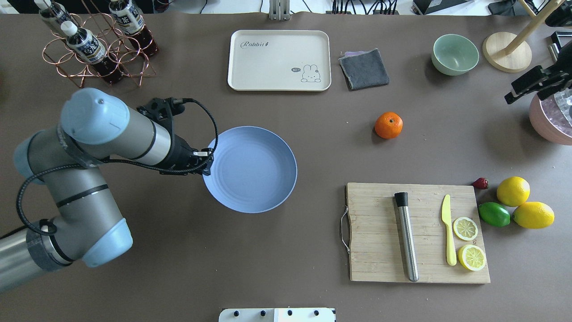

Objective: Pick orange to plate
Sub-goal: 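Move the left arm beside the blue plate while the right arm nears the orange, then lower the right gripper over the orange and close it around the orange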

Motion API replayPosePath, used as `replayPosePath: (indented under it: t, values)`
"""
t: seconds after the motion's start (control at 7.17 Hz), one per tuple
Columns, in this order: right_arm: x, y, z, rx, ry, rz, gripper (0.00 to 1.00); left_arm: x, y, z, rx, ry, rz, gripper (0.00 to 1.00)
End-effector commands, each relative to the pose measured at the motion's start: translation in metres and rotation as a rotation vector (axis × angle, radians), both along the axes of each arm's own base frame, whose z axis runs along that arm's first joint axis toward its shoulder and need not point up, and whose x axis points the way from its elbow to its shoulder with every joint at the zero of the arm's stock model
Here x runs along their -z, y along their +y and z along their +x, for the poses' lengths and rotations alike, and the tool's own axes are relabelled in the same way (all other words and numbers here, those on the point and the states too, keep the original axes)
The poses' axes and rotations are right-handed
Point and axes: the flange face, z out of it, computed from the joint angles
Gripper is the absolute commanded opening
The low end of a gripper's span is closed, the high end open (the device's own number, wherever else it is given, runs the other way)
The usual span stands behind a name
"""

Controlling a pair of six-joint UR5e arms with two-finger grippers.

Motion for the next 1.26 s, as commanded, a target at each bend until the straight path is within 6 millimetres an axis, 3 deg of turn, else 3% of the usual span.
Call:
replayPosePath:
  t: [0.0,0.14,0.42,0.7,0.84,0.98,1.12]
  values:
    - [0.018,-0.007,-0.097,-0.030,-0.018,0.011,1.00,0.001,0.030,0.041,-0.017,-0.018,0.019,0.00]
    - [0.021,-0.003,-0.128,-0.057,-0.005,0.003,1.00,-0.003,0.026,0.050,-0.018,-0.027,0.014,0.00]
    - [0.030,-0.010,-0.166,-0.082,0.024,-0.010,1.00,-0.006,0.029,0.055,-0.024,-0.018,0.015,0.00]
    - [0.031,-0.001,-0.199,-0.094,0.069,0.015,1.00,-0.003,0.033,0.058,-0.024,-0.014,0.006,0.00]
    - [0.030,0.000,-0.207,-0.090,0.078,0.020,1.00,-0.003,0.033,0.058,-0.024,-0.014,0.006,0.12]
    - [0.028,0.000,-0.218,-0.089,0.094,0.026,1.00,-0.003,0.033,0.058,-0.024,-0.014,0.006,0.53]
    - [0.026,-0.006,-0.231,-0.088,0.112,0.026,1.00,-0.002,0.033,0.058,-0.024,-0.013,0.004,0.75]
